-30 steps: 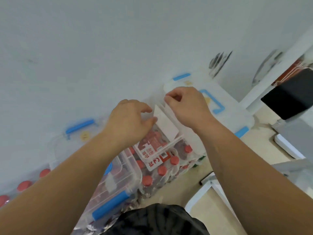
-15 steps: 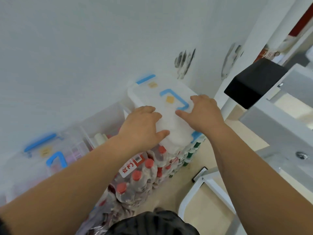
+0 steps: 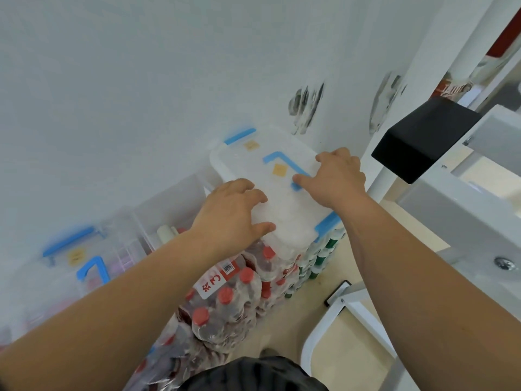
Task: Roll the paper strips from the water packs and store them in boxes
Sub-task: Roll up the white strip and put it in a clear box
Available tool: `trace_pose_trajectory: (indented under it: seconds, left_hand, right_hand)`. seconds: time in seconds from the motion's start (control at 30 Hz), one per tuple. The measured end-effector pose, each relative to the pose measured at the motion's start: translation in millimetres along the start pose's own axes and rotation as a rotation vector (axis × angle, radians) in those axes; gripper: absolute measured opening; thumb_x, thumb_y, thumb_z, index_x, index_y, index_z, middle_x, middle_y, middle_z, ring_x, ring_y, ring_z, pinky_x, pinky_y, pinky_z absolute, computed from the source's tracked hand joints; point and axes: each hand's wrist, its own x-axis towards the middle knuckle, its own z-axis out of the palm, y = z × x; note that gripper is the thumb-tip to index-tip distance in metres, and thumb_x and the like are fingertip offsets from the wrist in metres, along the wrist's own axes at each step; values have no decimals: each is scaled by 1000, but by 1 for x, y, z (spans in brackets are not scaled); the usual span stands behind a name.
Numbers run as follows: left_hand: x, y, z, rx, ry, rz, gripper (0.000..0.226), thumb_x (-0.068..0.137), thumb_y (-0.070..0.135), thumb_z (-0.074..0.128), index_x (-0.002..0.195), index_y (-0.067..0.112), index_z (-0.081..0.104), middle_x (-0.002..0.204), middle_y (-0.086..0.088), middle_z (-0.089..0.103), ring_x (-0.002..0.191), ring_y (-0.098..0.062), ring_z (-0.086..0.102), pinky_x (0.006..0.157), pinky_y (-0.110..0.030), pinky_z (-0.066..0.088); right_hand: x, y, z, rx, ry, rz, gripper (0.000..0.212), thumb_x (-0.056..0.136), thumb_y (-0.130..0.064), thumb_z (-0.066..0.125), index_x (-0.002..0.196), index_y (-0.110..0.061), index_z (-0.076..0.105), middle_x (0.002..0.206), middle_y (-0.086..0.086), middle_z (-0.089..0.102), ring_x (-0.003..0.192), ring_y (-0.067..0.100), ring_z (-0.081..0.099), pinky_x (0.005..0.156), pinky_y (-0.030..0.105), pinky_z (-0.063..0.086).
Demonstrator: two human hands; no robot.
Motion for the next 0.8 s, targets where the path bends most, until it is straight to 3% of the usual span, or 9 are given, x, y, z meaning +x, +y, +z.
trace_pose_trajectory:
  seconds: [0.27,0.4,0.47,0.57,0.67,0.8]
  left_hand:
    - [2,6,-1,30,5,-33,67,79,78,53,130,36,59,136,5,50,128,-17,46,116,-44,30]
    - [7,17,-1,91,-7,-72,74,75,80,55,130,32,61,127,3,54,125,-18,49,121,-48,22]
    - [8,18,-1,87,-12,-86,75,75,79,58,131,30,62,127,2,55,126,-17,50,124,-46,16]
    - [6,17,0,48,-5,-92,75,75,77,60,130,28,63,128,3,55,125,-18,51,123,-44,21]
    - [2,15,0,13,5,-87,72,77,74,61,132,28,62,133,4,53,123,-19,51,116,-42,33]
    - [-3,6,0,-67,22,-71,72,79,74,59,137,32,57,146,6,47,133,-17,46,111,-38,39]
  right_hand:
    - [10,6,-6,133,-44,30,64,90,-56,65,137,-16,53,140,8,44,130,32,41,103,47,44]
    - [13,10,-11,248,-37,36,52,94,-48,64,135,-17,56,142,8,43,133,30,40,104,44,44]
    - [12,10,-10,352,-37,45,50,93,-45,65,134,-18,57,142,6,46,132,29,43,106,46,45]
    - [9,8,-10,566,26,48,41,94,-37,64,130,-18,60,133,2,58,126,25,52,105,45,48]
    - [5,2,-13,636,110,36,34,95,-24,60,128,-18,61,119,-2,62,113,20,60,98,39,53]
    - [-1,-9,-20,806,159,40,36,95,-11,52,129,-17,64,109,-4,64,95,13,62,73,20,49]
